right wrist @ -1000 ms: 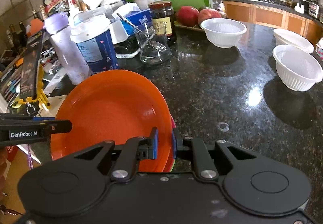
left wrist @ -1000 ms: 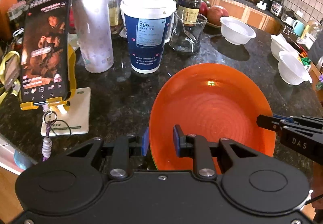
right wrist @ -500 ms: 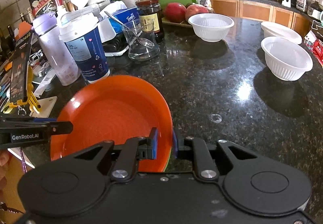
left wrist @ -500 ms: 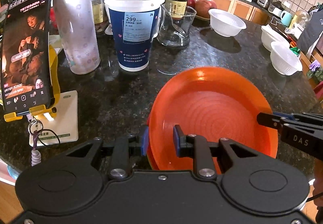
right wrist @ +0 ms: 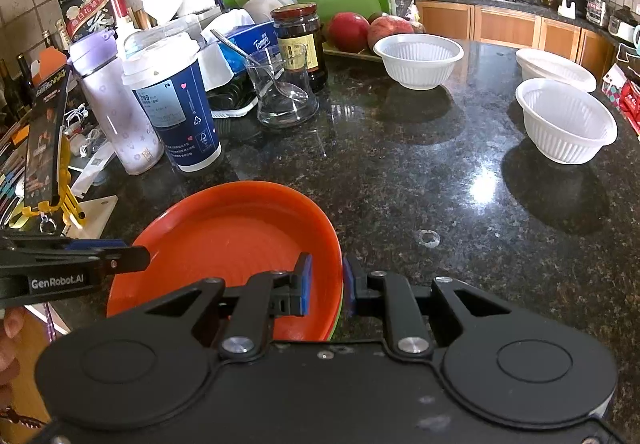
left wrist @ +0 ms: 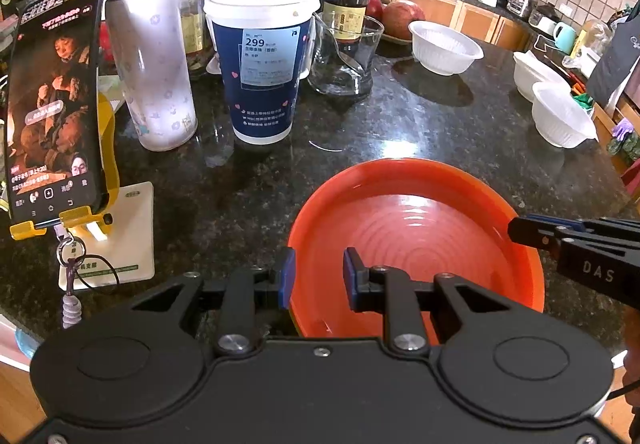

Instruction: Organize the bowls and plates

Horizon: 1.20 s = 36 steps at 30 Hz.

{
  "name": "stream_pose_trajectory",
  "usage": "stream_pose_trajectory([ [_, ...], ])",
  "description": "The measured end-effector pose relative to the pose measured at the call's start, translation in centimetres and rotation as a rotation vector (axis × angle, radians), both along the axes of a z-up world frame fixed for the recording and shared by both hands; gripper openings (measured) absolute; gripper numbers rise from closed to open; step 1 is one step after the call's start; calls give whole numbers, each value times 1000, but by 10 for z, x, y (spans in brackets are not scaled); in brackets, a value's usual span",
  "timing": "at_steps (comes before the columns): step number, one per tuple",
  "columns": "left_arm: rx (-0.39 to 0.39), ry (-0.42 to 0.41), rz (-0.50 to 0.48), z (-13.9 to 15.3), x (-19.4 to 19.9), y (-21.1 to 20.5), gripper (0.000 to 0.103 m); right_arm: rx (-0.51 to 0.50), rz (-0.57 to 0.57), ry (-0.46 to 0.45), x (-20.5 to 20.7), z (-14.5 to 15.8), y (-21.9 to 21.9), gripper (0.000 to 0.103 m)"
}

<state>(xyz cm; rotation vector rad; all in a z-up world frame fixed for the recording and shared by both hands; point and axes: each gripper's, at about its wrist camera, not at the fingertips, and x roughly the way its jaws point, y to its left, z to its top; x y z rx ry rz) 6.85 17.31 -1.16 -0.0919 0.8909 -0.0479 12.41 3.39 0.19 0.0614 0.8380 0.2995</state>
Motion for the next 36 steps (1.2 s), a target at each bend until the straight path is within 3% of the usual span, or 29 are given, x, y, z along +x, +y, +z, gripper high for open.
stream_pose_trajectory([
  [26,2,-16,-35,3,-4,-5,32,-32,-63,20,-5,-17,3,20],
  [36,63,-47,-22,1,1,-18,33,0,-70,-4,-14,-9,2,20],
])
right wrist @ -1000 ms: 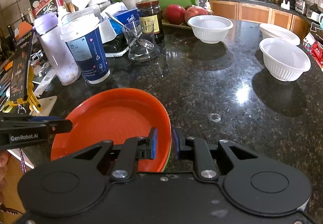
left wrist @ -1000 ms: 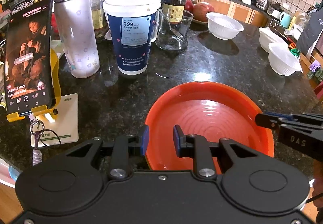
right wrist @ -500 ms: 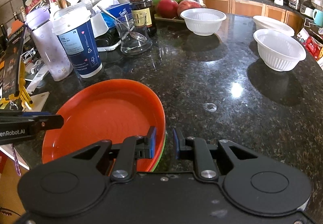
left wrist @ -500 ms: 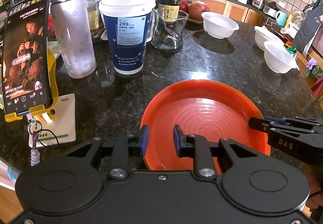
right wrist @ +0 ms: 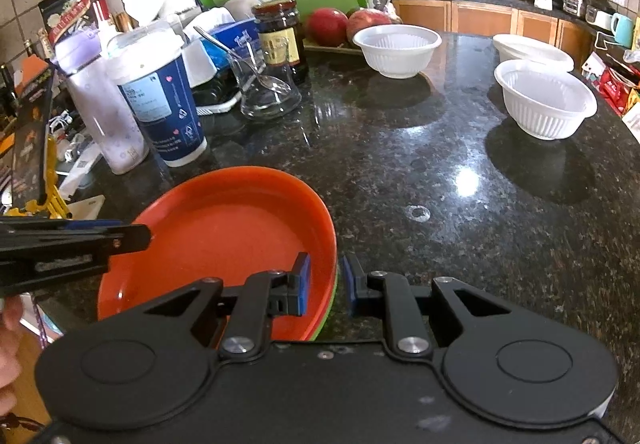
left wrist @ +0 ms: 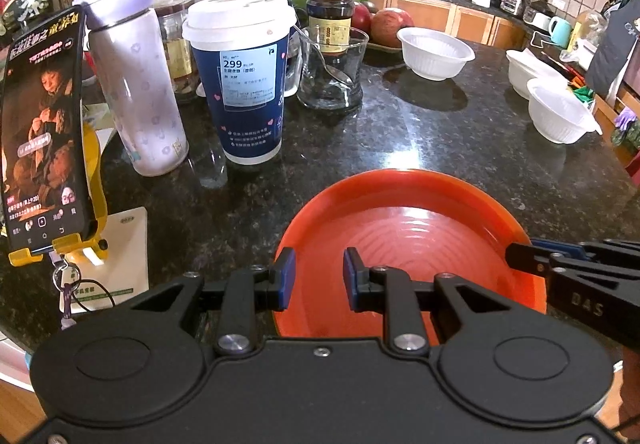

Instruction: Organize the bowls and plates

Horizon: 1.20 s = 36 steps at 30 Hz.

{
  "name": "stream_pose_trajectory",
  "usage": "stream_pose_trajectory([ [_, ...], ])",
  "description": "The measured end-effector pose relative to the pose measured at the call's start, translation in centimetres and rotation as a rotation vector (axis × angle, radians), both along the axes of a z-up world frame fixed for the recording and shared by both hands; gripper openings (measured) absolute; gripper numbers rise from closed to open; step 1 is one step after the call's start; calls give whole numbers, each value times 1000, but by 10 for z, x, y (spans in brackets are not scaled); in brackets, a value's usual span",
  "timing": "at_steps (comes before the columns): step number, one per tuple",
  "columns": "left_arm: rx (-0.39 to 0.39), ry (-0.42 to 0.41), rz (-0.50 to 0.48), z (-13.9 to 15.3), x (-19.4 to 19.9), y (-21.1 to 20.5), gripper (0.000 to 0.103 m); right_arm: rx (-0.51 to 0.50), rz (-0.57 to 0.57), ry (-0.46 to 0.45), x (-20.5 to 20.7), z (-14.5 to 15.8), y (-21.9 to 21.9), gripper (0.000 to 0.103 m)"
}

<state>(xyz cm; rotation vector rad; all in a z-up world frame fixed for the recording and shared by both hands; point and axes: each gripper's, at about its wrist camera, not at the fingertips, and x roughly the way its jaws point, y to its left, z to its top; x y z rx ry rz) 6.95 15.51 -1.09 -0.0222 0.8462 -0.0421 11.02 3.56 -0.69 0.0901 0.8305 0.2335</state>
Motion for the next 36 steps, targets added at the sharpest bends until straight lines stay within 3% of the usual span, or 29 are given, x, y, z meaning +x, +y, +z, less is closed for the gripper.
stream_pose_trajectory([
  [9,40,-35,65,5,0,-12,33,36,54,-41,-1,14,-12,20],
  [16,15,-61,102,18,3,-33,34,49,92,-64,3,24,-41,20],
  [20,14,-82,115,25,10,-54,34,44,96,-79,8,29,-69,24],
  [36,50,-150,15,46,60,-184,34,23,13,-138,43,37,-218,25],
])
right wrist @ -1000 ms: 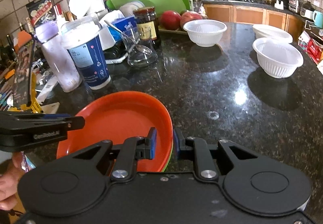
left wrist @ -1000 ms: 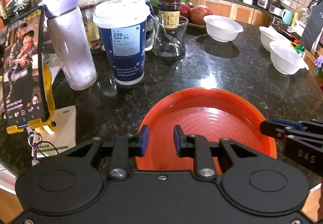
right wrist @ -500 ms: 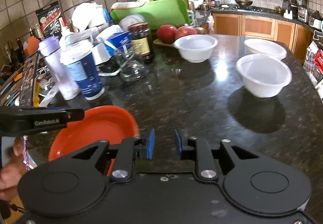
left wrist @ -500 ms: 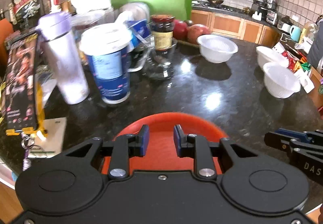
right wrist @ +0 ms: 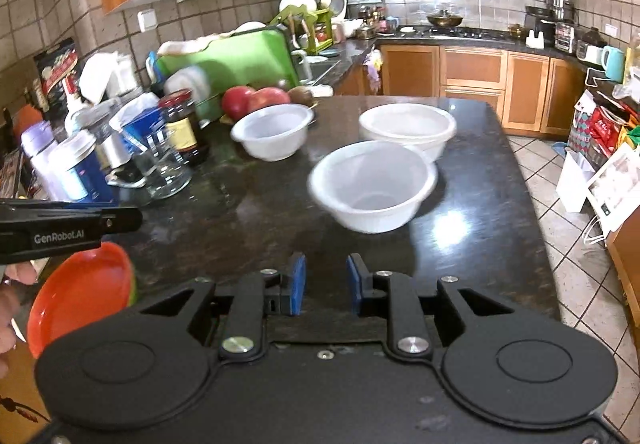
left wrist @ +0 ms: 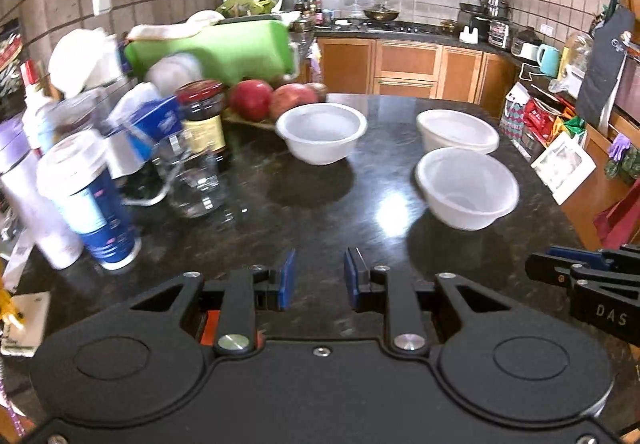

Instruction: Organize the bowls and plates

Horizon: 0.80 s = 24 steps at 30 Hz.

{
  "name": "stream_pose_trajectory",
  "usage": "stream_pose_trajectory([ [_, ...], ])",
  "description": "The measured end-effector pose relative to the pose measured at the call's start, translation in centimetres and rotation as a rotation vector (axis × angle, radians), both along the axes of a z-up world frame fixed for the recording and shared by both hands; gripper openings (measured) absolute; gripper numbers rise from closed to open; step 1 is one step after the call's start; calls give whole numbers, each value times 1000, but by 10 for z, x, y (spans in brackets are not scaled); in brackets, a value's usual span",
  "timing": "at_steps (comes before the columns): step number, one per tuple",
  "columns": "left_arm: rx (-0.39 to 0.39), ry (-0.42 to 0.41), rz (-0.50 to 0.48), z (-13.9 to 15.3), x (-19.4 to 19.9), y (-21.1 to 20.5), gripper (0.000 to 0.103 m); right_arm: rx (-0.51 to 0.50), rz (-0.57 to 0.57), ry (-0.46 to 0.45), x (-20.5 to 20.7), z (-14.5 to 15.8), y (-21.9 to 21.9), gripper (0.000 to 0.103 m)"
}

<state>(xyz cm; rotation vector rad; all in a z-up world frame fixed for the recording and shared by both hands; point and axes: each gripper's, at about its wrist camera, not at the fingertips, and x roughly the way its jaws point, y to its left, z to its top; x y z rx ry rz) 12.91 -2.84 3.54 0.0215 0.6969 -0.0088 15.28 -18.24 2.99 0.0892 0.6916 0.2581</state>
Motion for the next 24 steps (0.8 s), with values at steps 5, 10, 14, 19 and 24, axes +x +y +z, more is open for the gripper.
stream_pose_trajectory([
  [5,35,-12,-6,-2,23,-29,42,-23,-67,-86,13,3,-36,43],
  [10,31,50,-46,-3,54,-48,42,-28,-118,-153,33,7,-63,50],
  [14,24,100,-46,-3,82,-55,42,-14,-112,-118,65,12,-74,50],
  [19,42,138,-43,-8,112,-63,42,15,-91,-38,104,11,-77,47],
  [24,5,186,-74,-14,134,-68,42,-7,-81,-2,128,4,-70,41],
])
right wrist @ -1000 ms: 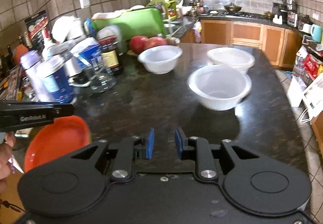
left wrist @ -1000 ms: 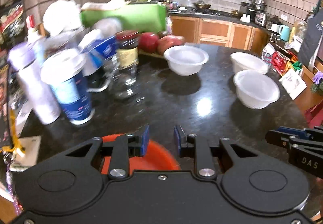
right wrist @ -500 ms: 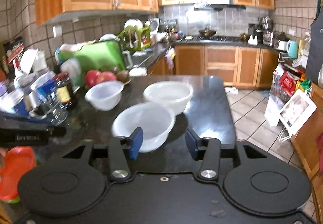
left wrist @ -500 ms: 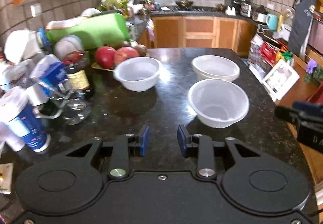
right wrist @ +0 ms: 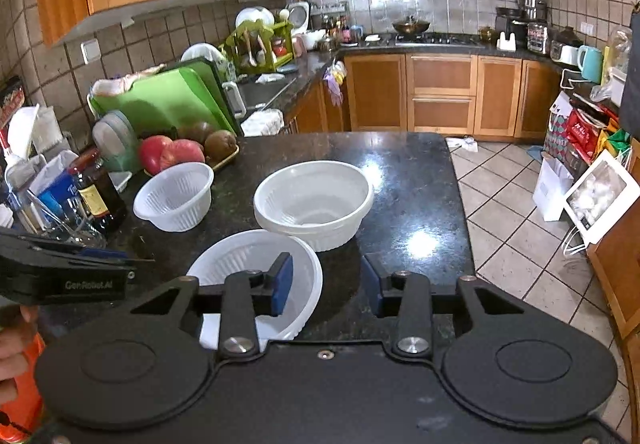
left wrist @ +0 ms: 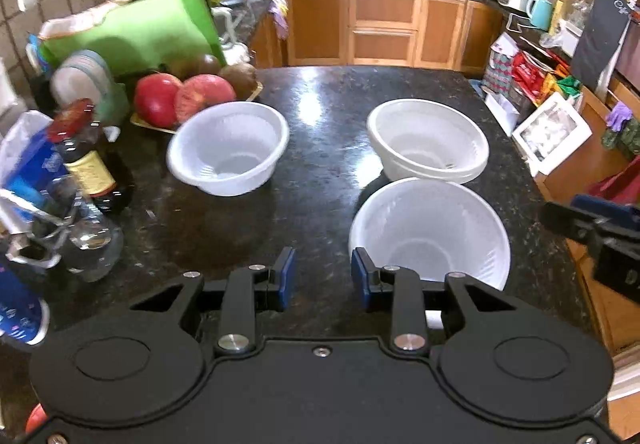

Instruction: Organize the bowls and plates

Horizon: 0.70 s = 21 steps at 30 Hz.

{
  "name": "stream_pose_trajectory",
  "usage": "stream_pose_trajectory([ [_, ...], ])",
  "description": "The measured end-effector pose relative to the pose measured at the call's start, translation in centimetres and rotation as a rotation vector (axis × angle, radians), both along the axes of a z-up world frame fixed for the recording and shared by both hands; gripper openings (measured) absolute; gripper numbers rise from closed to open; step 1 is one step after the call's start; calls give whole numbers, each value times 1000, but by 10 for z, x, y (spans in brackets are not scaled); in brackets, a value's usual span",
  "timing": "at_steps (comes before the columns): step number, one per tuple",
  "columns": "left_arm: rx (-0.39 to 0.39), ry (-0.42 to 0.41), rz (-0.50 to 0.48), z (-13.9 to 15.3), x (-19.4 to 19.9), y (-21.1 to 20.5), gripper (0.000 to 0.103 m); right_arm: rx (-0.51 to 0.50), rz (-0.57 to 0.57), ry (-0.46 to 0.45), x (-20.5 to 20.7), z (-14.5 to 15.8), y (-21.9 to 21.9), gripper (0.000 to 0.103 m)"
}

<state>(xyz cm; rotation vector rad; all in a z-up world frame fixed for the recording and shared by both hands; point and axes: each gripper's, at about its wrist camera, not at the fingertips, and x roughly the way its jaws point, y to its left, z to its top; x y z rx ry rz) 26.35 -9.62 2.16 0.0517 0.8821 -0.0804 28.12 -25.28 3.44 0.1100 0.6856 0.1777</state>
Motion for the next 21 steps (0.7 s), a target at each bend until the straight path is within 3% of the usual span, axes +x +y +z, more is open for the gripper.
stream_pose_trajectory([
  [21,-35,97,-80,-27,39,-17,42,10,87,192,52,-49,24,16],
])
